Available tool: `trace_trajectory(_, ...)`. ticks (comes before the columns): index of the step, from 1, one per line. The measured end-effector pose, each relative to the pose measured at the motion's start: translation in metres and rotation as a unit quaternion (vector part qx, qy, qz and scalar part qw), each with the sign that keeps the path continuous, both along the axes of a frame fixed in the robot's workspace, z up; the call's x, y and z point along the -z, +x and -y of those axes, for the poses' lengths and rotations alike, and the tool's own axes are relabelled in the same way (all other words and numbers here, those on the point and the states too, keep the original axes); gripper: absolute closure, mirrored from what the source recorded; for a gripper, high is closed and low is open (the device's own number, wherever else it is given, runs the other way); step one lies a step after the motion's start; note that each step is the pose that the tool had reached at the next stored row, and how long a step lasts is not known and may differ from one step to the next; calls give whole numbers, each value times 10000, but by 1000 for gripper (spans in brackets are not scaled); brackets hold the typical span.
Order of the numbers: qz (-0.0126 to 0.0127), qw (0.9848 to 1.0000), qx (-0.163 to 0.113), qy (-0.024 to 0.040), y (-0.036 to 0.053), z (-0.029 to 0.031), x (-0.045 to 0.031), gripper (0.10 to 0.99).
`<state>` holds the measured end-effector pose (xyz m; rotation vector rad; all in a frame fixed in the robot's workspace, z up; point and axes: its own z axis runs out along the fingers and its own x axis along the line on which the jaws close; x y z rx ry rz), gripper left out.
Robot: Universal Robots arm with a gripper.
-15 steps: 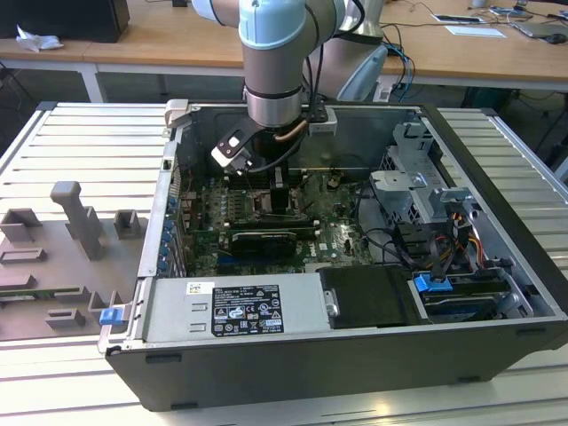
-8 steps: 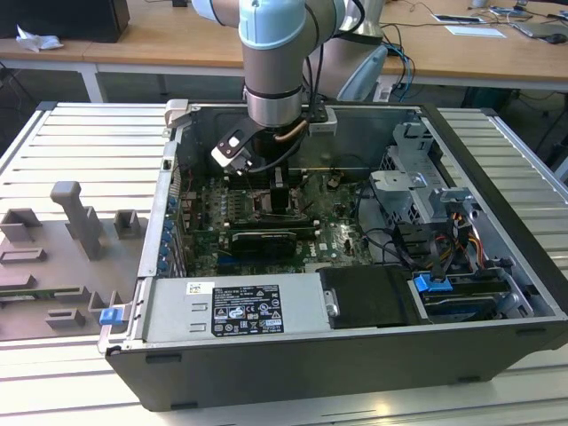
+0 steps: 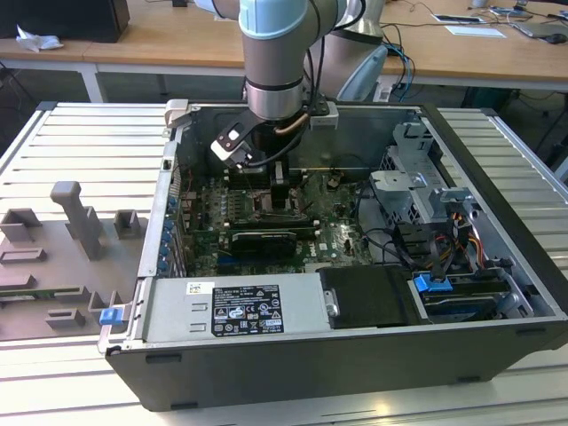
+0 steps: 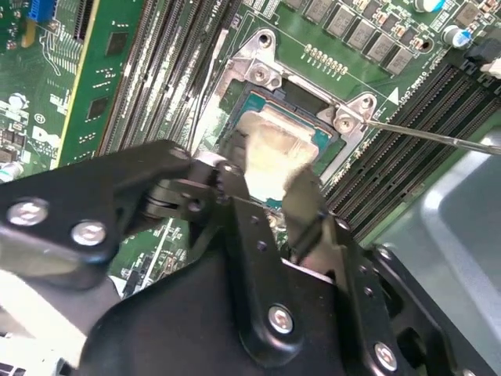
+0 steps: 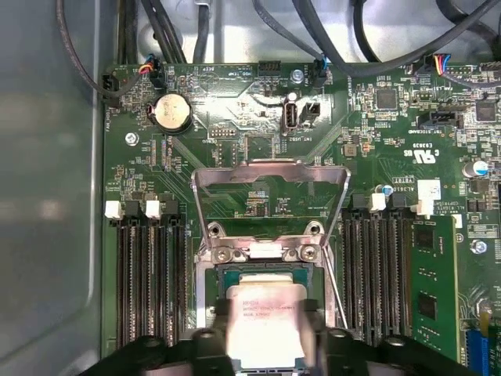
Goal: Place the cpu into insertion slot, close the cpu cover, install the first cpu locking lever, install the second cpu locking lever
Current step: 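Place the cpu into insertion slot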
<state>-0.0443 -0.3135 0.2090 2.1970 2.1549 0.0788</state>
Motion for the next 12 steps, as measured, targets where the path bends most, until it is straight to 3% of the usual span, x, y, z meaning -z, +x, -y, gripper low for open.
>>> trace_trajectory(3, -1, 10000, 0, -1, 0, 0, -8, 792)
trace_trajectory(4, -1, 10000, 0, 0, 0, 0, -10, 792)
trace_trajectory(5, -1, 10000, 0, 0, 0, 0, -13, 855)
trace_trajectory(6, -2, 10000, 0, -1, 0, 1, -22, 976)
trace_trajectory(12, -4, 10000, 0, 0, 0, 0, -47, 980)
